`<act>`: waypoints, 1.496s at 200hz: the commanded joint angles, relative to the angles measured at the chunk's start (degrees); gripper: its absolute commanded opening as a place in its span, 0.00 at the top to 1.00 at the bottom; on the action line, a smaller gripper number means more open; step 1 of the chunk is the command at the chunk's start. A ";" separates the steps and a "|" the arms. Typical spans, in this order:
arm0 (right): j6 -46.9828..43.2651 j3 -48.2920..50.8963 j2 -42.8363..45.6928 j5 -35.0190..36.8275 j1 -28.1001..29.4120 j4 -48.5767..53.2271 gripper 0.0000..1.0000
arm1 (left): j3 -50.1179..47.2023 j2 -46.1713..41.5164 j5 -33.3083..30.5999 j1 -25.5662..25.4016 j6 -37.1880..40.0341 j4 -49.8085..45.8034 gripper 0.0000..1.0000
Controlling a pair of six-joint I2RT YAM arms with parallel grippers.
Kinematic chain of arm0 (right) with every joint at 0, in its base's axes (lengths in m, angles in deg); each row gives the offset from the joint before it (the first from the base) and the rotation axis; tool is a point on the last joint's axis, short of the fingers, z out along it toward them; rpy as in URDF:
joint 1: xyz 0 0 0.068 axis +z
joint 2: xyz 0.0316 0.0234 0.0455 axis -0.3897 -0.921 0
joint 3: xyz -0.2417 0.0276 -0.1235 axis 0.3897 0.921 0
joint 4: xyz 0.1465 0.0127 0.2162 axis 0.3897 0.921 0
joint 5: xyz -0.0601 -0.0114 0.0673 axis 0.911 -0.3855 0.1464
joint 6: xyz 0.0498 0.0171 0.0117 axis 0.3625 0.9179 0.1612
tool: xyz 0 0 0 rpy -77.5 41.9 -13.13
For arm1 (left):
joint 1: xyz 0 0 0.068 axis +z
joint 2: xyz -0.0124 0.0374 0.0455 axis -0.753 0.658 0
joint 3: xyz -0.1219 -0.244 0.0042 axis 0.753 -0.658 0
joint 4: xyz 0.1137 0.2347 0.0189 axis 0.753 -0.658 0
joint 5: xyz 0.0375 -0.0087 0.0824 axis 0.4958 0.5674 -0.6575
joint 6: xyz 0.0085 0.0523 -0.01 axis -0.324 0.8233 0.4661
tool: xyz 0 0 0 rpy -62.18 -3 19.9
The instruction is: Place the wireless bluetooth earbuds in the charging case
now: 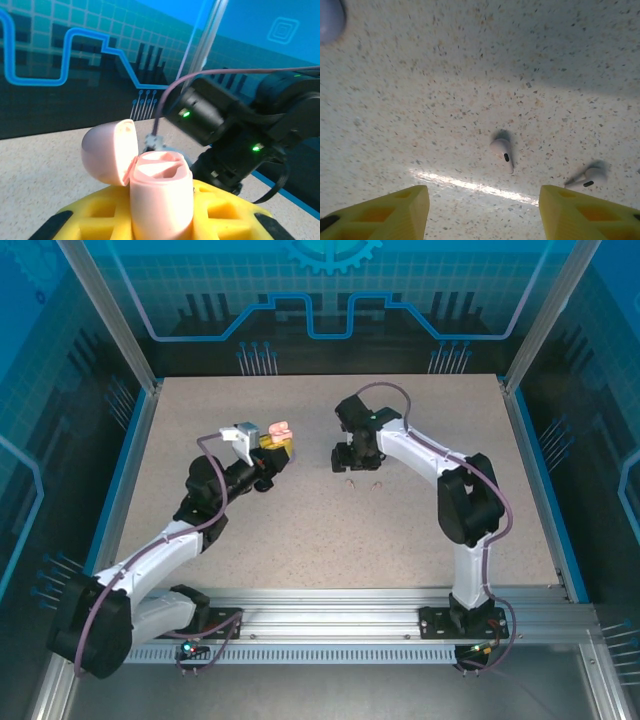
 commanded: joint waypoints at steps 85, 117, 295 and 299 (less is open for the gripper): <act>-8.88 -6.71 -8.64 0.32 0.49 5.13 0.45 | 0.35 2.96 1.40 -2.97 7.12 12.50 1.00; -9.18 -8.64 -11.32 0.49 0.60 6.15 0.47 | 0.62 3.27 0.12 -2.91 5.09 13.92 1.00; -9.09 -10.82 -16.10 2.24 0.64 7.91 0.57 | 0.77 2.83 0.48 -2.98 3.92 14.68 1.00; -9.09 -10.86 -16.17 2.25 0.60 7.95 0.57 | 0.75 2.79 0.43 -2.91 3.91 14.68 1.00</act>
